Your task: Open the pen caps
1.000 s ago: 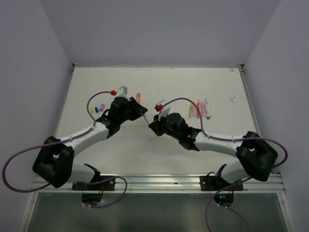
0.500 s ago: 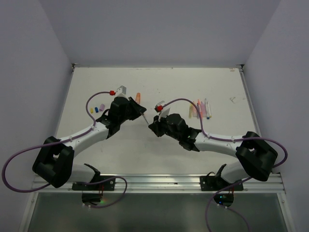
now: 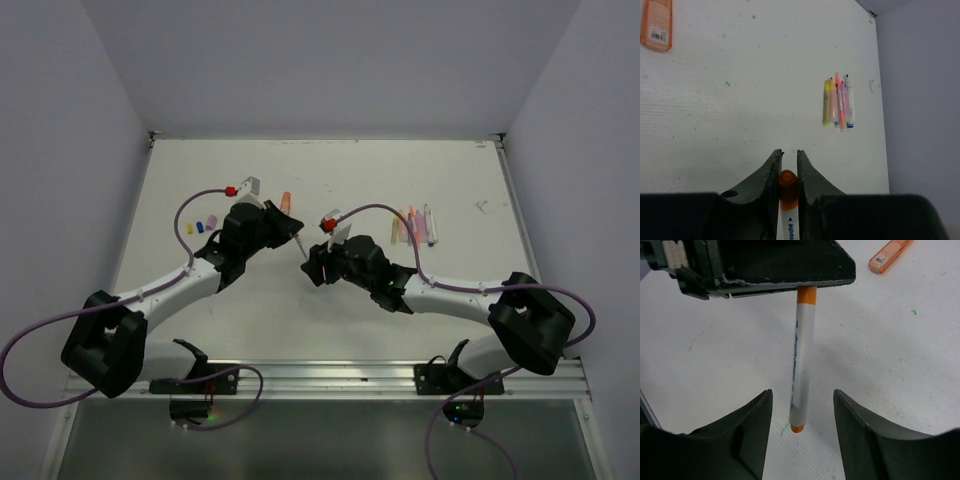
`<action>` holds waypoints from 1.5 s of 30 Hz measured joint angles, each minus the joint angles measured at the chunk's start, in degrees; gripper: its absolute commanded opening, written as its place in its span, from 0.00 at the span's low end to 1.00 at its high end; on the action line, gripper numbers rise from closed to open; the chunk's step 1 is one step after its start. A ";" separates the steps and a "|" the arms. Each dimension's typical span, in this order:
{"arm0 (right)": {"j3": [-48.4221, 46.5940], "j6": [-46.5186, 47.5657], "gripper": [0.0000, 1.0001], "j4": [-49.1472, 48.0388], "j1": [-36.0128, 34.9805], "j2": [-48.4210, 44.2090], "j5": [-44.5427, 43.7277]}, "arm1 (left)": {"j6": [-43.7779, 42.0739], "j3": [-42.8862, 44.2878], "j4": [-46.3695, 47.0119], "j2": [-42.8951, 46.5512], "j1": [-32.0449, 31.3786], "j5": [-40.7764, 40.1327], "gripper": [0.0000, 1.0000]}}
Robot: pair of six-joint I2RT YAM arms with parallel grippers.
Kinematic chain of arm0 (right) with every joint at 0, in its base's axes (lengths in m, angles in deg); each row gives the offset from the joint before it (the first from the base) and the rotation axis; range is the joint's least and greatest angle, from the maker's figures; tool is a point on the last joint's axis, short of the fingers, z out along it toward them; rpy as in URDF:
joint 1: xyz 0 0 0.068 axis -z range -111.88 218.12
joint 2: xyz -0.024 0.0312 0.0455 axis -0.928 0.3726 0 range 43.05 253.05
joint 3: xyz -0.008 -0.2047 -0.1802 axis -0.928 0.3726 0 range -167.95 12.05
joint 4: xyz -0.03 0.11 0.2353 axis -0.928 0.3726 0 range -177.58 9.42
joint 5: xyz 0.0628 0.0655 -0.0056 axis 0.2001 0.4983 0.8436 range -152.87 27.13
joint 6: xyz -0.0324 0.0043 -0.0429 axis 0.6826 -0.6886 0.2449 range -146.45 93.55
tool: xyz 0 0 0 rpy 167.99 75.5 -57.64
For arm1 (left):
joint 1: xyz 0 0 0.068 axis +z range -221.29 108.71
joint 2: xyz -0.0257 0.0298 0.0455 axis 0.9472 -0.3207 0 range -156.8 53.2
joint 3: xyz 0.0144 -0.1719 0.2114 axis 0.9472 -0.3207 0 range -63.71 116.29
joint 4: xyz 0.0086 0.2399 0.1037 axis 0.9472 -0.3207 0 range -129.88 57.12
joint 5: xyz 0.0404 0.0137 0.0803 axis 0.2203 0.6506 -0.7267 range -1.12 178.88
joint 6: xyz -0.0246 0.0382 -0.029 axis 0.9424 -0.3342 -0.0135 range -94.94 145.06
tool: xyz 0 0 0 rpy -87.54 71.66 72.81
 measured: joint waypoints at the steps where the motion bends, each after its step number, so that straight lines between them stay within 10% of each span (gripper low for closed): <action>1: -0.04 -0.02 0.56 0.20 0.00 0.00 -0.02 | -0.48 -0.57 0.59 0.76 0.00 0.17 0.00; 14: -8.17 0.09 0.50 2.86 0.00 3.67 -0.55 | -6.34 -3.19 5.11 7.13 -1.86 0.66 0.00; 22: -9.68 0.11 0.00 4.22 -0.33 4.28 -1.40 | -8.00 -3.41 6.03 8.41 -2.32 0.57 0.00; 45: -3.08 1.20 0.00 -8.09 -0.11 -0.02 -0.66 | -5.51 0.68 2.49 10.29 -2.38 -3.43 0.00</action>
